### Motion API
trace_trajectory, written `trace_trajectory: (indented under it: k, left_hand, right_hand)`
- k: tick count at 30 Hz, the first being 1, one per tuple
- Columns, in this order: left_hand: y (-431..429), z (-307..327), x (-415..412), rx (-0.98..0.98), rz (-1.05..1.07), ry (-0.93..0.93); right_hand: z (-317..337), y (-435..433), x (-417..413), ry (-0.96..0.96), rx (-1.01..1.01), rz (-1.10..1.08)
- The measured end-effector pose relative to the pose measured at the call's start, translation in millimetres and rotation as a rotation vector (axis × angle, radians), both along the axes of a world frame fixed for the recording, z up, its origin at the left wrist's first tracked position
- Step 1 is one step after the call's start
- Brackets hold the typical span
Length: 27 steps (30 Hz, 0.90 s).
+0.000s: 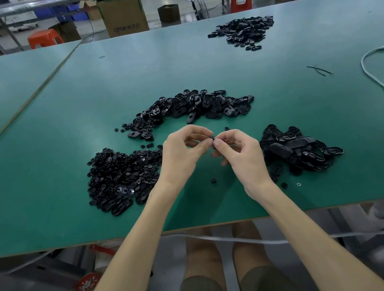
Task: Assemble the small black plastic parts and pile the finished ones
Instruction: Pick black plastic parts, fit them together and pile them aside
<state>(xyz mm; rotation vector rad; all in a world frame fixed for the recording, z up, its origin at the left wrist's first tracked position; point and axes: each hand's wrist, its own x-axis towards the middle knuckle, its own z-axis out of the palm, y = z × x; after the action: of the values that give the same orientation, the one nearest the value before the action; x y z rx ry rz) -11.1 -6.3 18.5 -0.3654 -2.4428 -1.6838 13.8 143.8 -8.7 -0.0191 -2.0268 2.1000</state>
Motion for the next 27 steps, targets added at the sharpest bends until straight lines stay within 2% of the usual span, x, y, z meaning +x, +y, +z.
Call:
trace_trajectory:
  k: [3,5,8,11,19,27]
  left_hand:
    - [-1,-4,-2,-0.048,0.109,0.022]
    - [-1,-6,-5,-0.024,0.147,-0.034]
    - [2,-9,-7,-0.029,0.082,-0.128]
    - [5,-13,-4,0.073,0.041,-0.17]
    - [10,-23,1,0.193,0.095,-0.142]
    - [8,-27,4,0.285,0.045,-0.14]
  right_hand:
    - [-1,0,-1,-0.005,-0.019,-0.017]
    - [-1,0,-1,-0.001,-0.019,-0.021]
    - [-2,1,-2,0.007,-0.008,-0.008]
    - [-3,2,-2,0.012,-0.015,-0.01]
    - [-7,3,-5,-0.046,0.004,-0.12]
    - [-6,3,-5,-0.063,0.034,-0.101]
